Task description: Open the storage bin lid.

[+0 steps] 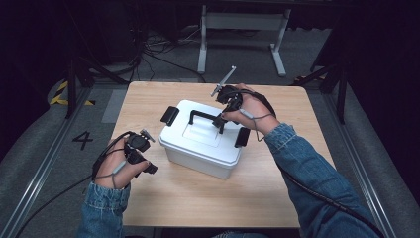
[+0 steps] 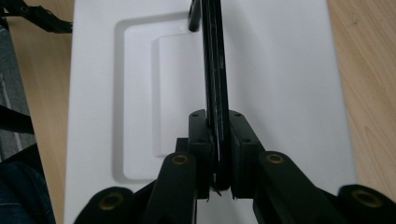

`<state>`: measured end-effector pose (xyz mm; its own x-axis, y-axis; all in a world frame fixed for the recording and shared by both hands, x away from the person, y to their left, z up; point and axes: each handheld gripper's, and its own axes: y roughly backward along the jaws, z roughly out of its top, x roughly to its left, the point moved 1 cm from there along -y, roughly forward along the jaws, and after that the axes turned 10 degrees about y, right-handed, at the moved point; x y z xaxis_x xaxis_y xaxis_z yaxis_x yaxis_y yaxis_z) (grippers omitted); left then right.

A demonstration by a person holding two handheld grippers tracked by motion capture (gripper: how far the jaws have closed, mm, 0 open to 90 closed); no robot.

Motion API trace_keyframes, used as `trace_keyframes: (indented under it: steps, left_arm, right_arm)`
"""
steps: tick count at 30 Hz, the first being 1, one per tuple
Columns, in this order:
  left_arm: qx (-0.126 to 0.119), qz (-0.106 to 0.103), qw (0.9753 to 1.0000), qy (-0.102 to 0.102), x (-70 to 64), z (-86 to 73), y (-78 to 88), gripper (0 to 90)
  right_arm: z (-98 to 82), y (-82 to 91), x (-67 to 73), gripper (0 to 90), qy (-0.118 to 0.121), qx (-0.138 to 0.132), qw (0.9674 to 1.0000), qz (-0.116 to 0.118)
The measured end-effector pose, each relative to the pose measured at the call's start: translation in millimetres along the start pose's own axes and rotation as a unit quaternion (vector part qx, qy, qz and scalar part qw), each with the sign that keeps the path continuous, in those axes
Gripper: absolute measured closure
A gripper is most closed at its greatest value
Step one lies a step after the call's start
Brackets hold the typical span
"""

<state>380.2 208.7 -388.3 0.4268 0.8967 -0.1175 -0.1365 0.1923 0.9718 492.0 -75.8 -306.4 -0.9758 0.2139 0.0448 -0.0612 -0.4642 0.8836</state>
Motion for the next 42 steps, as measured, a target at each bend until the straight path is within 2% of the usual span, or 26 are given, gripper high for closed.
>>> trace_keyframes:
  steps: [2, 10, 20, 33, 42]
  left_arm:
    - [0.004, 0.001, 1.0, -0.008, 0.5, 0.8, -0.8, 31.2]
    - [0.003, 0.0, 1.0, -0.005, 0.6, 0.8, -0.5, 31.1]
    - [0.005, -0.001, 1.0, -0.007, 1.0, 1.3, -1.3, 31.2]
    - [0.003, 0.0, 1.0, -0.007, 1.9, 1.5, -1.0, 31.3]
    - [0.005, 0.001, 1.0, -0.005, 1.9, 2.2, -1.4, 31.3]
  right_arm:
    - [1.2, 1.0, 2.6, 83.9, 0.005, 0.0, 1.0, 0.004]
    - [3.3, 1.2, 6.9, 84.6, 0.013, 0.001, 0.9999, 0.001]
    - [7.2, 9.1, 8.6, 84.7, 0.017, -0.014, 0.9997, -0.007]
    - [9.7, 38.1, 11.2, 84.7, 0.021, -0.041, 0.9988, -0.019]
    - [-3.2, 68.6, 10.9, 84.7, 0.012, -0.052, 0.9978, -0.04]
